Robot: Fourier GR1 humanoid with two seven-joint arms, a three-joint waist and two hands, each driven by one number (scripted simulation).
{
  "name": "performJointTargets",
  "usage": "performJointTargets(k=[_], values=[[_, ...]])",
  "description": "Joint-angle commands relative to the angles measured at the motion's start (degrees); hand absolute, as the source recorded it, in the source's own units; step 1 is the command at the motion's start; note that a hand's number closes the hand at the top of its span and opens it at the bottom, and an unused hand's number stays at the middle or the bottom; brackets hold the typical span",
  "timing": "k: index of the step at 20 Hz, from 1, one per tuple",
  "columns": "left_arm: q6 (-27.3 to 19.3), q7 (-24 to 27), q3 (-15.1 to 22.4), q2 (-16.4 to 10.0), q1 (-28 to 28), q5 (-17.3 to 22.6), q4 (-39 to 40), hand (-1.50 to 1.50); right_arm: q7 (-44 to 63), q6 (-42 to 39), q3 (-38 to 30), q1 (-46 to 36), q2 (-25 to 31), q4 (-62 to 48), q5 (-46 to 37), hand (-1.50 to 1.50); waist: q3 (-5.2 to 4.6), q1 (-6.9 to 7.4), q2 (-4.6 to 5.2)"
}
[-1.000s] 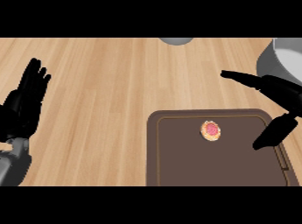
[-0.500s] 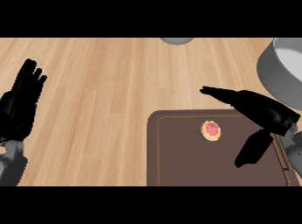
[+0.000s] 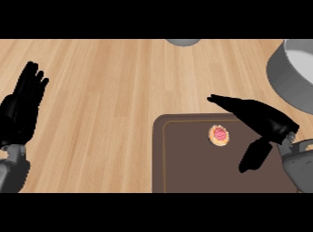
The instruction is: Pick the cupcake from the tray and place it in the pot
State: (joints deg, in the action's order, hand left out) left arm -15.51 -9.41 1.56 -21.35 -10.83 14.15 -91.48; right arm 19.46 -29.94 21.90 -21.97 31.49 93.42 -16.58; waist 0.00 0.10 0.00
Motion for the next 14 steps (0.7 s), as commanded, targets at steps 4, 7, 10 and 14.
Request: performJointTargets(k=[4, 7, 10, 14], values=[[1.9, 0.4, -1.2, 2.8, -0.7, -2.2, 1.3, 0.0, 0.3, 0.7, 1.2, 3.5, -7.2, 0.4, -8.4, -1.5, -0.01, -0.14, -0.03], [1.7, -0.1, -0.8, 4.3, 3.1, -4.2, -3.2, 0.0, -6.4, -1.6, -3.0, 1.7, -6.5, -5.9, -10.3, -1.5, 0.0, 0.11, -0.01], [4.3, -2.1, -4.7, 2.0, 0.8, -2.5, -2.4, 0.0, -8.7, -1.0, -3.7, 2.5, -6.8, -8.1, -13.2, -1.5, 0.0, 0.07, -0.01], [5.0, 1.5, -2.9, 5.5, 2.8, -4.2, -0.5, 0.0, -7.4, 0.2, -4.0, 0.6, -11.0, -13.1, -16.7, -1.5, -0.01, 0.1, 0.03]])
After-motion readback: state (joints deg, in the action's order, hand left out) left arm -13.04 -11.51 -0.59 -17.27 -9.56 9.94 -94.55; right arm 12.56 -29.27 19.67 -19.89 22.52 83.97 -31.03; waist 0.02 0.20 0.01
